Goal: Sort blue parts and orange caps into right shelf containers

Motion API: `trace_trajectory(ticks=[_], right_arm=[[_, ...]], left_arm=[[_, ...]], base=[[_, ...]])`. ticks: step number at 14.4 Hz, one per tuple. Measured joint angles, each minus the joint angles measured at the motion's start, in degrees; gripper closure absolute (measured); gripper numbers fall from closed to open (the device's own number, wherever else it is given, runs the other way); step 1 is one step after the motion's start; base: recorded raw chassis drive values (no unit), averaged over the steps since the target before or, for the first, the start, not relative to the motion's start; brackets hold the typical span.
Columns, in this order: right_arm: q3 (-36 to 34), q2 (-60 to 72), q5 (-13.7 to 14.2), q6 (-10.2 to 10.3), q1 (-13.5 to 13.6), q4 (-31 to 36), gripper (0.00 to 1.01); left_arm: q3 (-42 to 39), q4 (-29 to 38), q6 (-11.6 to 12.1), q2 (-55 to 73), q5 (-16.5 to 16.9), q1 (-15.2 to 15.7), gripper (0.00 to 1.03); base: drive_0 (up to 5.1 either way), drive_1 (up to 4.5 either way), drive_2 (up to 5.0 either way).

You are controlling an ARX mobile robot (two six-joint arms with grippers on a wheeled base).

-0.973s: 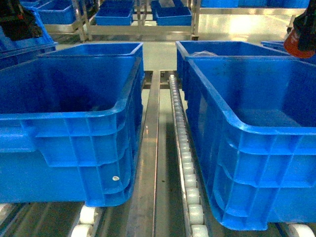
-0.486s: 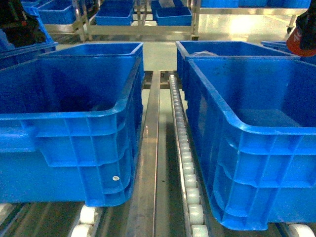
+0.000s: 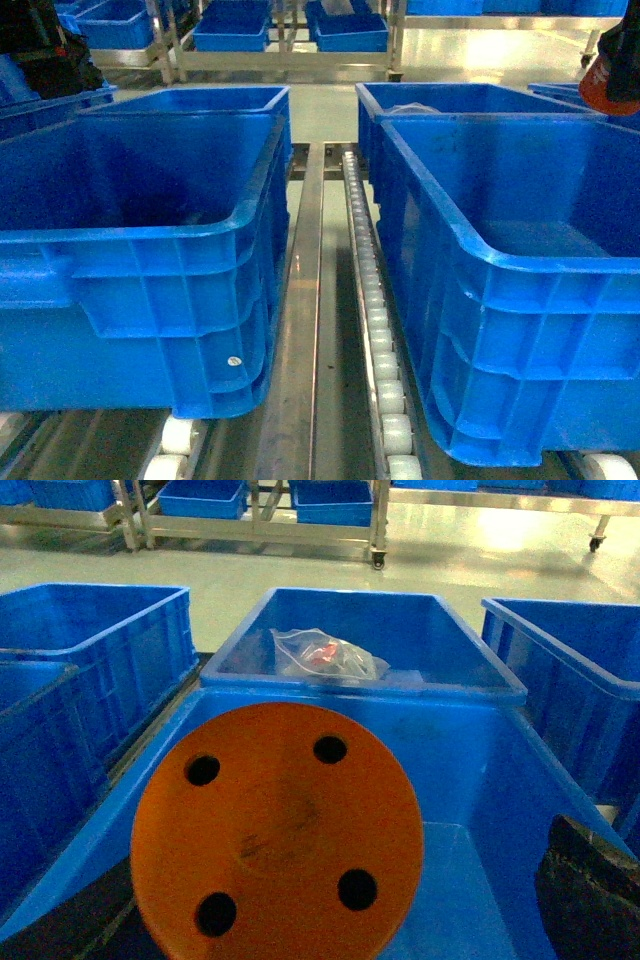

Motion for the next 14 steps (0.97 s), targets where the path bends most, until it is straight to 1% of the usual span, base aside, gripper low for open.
trace_trajectory(ticks=[14], right_arm=[[0.0,0.0,0.0,-0.1,0.0,0.0,0.03]], left_arm=[[0.0,0.0,0.2,0.0,0.0,0.0,0.05]], base=[[0.0,0.0,0.0]])
